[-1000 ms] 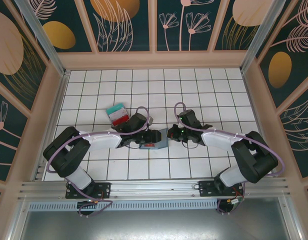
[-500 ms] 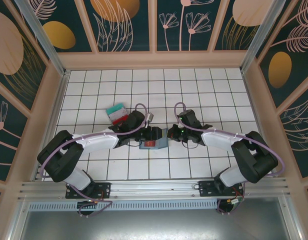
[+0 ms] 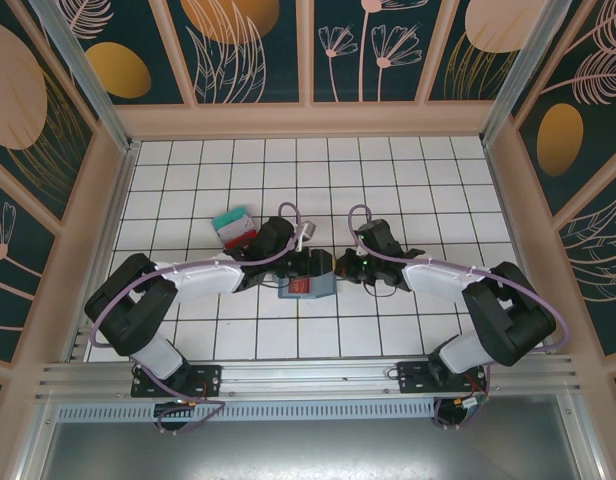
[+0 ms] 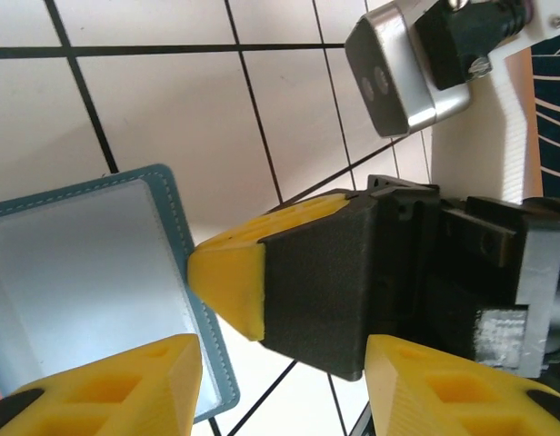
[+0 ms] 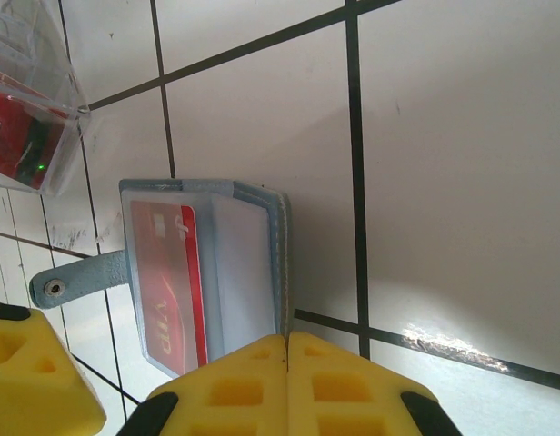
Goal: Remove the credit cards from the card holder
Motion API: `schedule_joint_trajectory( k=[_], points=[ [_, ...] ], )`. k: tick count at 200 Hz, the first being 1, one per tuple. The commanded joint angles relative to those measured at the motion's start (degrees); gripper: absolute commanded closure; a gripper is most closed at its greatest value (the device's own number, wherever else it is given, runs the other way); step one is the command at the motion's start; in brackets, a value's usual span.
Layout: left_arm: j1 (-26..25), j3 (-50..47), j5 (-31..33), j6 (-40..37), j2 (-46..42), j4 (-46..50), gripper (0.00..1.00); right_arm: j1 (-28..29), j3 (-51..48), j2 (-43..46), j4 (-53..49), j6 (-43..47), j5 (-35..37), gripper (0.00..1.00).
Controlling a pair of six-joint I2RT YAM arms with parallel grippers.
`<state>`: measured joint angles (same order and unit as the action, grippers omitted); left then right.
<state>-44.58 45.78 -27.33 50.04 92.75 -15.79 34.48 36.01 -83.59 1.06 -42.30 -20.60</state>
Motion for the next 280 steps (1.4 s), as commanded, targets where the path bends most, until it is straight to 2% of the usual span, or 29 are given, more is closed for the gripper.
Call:
schedule_joint_trajectory(
  k=[1,26,56,70,105,136,173,199,226,280],
  points=[
    [-0.2,1.9,-1.6,0.6,0.2,-2.2,0.49,-0.2,0.2,0.0,-0.9,0.4,1.0,0.86],
    [0.2,1.5,2.7,-0.5,-2.9,1.3,0.50,-1.2,0.2,1.8,-2.5,1.1,1.9,0.80],
    [3.0,-0.8,8.9,-2.1,-8.0,7.7,0.59,-2.7,1.2,4.6,-5.9,2.6,3.8,0.67],
    [5.2,-3.0,11.2,-3.0,-10.4,10.8,0.62,-2.7,1.8,5.6,-6.4,3.1,4.1,0.66],
    [8.7,-8.2,13.0,-4.5,-13.6,13.1,0.65,-0.7,3.8,5.0,-5.0,2.6,2.3,0.68],
    [8.8,-10.1,12.3,-4.0,-12.2,11.0,0.68,3.4,6.0,2.4,-2.6,0.6,2.1,0.74],
    [8.8,-10.5,12.7,-3.7,-10.0,10.6,0.70,6.7,8.1,-1.0,-1.1,-0.8,2.1,0.76],
    [8.8,-10.6,13.6,-4.2,-8.6,11.5,0.72,6.9,7.8,-3.1,0.3,-1.4,1.2,0.78],
    [8.8,-11.1,12.9,-3.8,-7.1,11.1,0.74,6.9,6.5,-5.4,3.2,-2.6,-1.2,0.85],
    [8.8,-11.8,12.2,-3.4,-5.7,10.5,0.75,6.9,5.4,-8.9,6.8,-3.8,-3.7,0.86]
  ],
)
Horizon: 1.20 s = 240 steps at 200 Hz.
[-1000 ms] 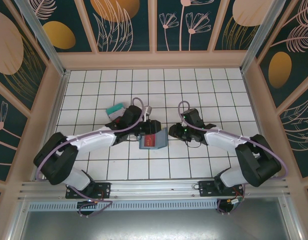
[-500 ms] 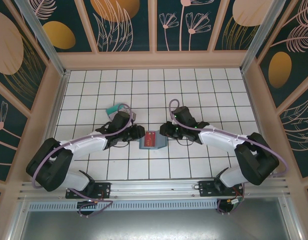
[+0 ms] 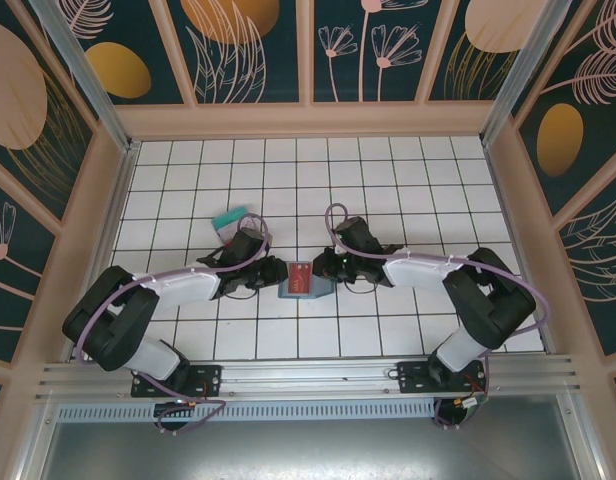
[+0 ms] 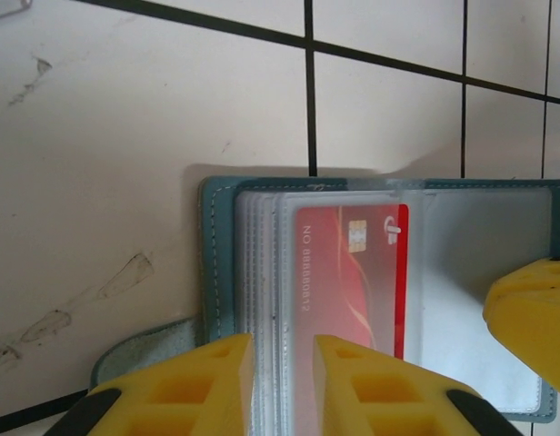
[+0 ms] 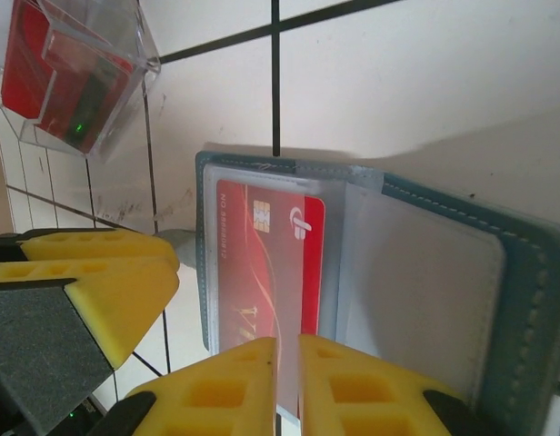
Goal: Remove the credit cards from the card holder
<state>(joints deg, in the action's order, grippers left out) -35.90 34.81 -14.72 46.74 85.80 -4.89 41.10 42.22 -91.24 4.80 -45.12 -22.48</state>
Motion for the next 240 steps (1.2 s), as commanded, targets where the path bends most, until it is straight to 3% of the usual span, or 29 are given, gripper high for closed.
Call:
schedule_joint_trajectory(
  k=[1,240],
  points=[
    [0.1,-0.8,-0.4,-0.1,1.3,-0.4,0.75,0.3,-0.9,-1.3,3.0,-1.0,-1.8,0.86],
    [0.0,-2.3,-1.4,0.9,2.7,-1.5,0.80,0.5,0.9,-8.3,5.3,-0.4,-5.4,0.83]
  ],
)
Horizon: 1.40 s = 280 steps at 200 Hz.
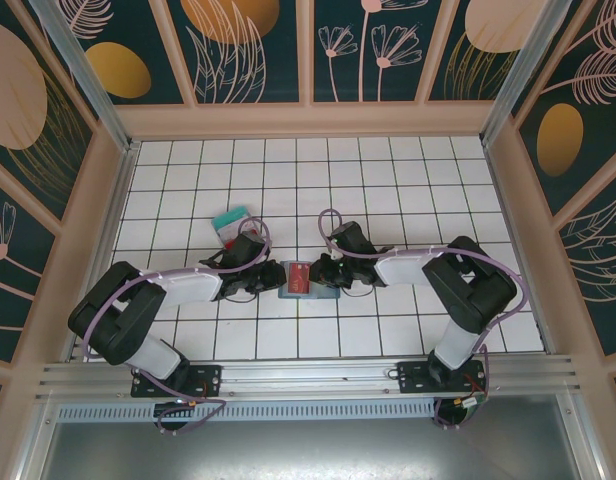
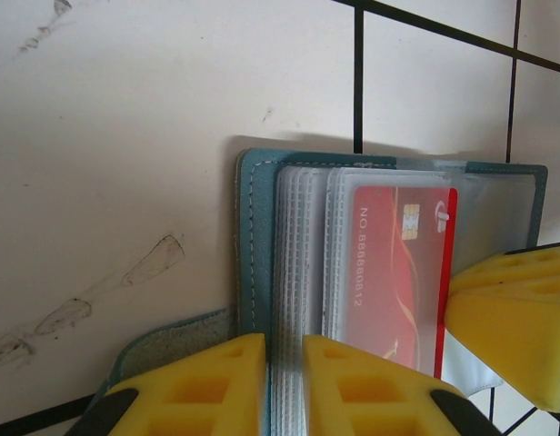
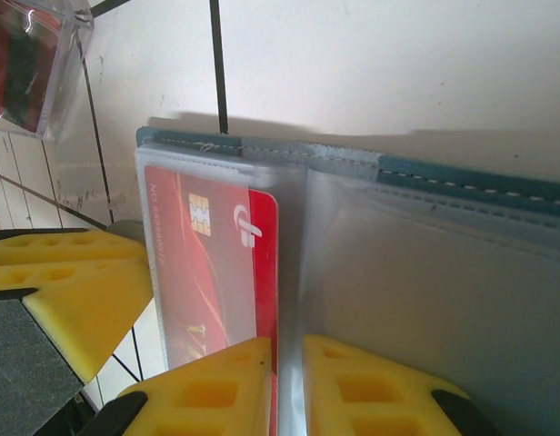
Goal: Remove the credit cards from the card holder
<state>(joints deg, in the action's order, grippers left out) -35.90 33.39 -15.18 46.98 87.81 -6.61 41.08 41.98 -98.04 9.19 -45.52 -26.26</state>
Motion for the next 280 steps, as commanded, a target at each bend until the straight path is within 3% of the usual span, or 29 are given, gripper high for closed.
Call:
schedule_joint_trajectory(
  k=[1,112,133,155,218,280],
  points=[
    [0.0,-0.9,-0.9,0.6,0.7,0.2,0.80,0.5,1.2,-1.5,0.9,0.0,-1.6,0.83],
    [0.0,-0.7,-1.5,0.7,1.2,0.3,0.81,0.7,1.1,-1.7,2.9,-0.2,-3.7,0.83],
    [-0.1,-0.7,-1.5,0.7,1.2,0.4,0.81,0.7,1.0,-1.7,2.8,-0.2,-3.6,0.87],
    [-0.1,-0.7,-1.3,0.7,1.2,0.5,0.82,0.6,1.0,-1.4,2.2,-0.2,-3.1,0.98],
    [-0.1,-0.3,0.9,1.0,1.9,2.4,1.00,-0.8,-1.6,1.0,0.9,0.2,-1.7,1.00],
    [-0.1,-0.5,1.1,1.1,1.9,2.5,1.00,-3.0,-4.1,3.6,-0.1,1.2,-1.6,1.00]
  ],
)
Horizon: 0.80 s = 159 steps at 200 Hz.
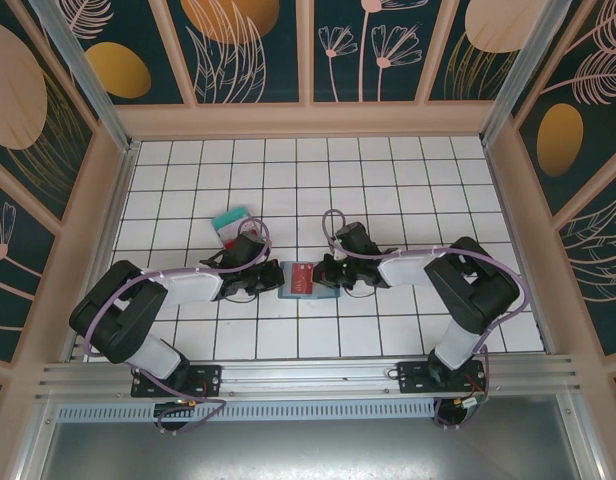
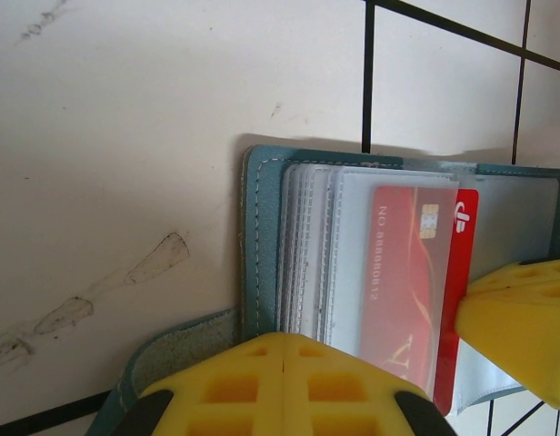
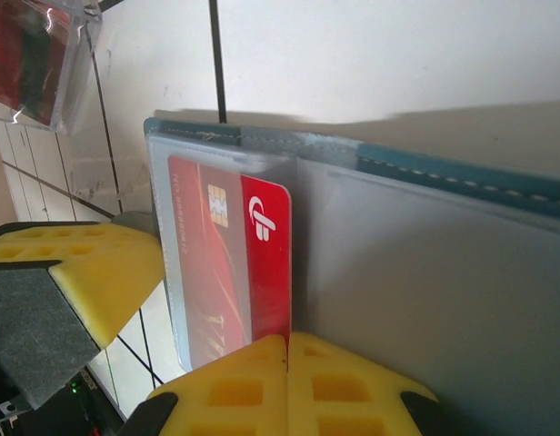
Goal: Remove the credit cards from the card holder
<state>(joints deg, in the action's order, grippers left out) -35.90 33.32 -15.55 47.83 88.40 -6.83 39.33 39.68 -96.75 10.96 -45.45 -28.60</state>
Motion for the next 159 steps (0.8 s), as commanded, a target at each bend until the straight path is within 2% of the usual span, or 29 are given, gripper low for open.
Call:
schedule_joint_trajectory(
  k=[1,50,103,123,142,159],
  points=[
    [-0.1,-0.4,1.4,0.2,1.3,2.7,1.00,-1.3,-1.8,2.4,-1.9,1.1,0.7,1.00],
    [-0.1,-0.2,1.4,0.0,1.3,2.8,1.00,-2.8,-3.5,5.5,-3.5,2.3,0.8,1.00],
    [0.0,0.8,2.0,-0.2,-0.2,4.1,1.00,-6.2,-6.1,12.7,-7.7,4.6,0.9,1.00],
    [-0.1,1.5,2.4,-0.3,-1.3,5.0,0.96,-7.5,-6.7,15.2,-9.5,5.5,0.7,1.00],
    [0.0,2.7,2.8,0.1,-2.7,6.1,0.82,-7.7,-6.6,17.7,-11.1,6.8,0.0,1.00],
    [-0.1,3.8,2.0,1.3,-4.5,6.2,0.74,-7.7,-5.8,19.9,-12.2,7.7,-0.6,1.00]
  ],
)
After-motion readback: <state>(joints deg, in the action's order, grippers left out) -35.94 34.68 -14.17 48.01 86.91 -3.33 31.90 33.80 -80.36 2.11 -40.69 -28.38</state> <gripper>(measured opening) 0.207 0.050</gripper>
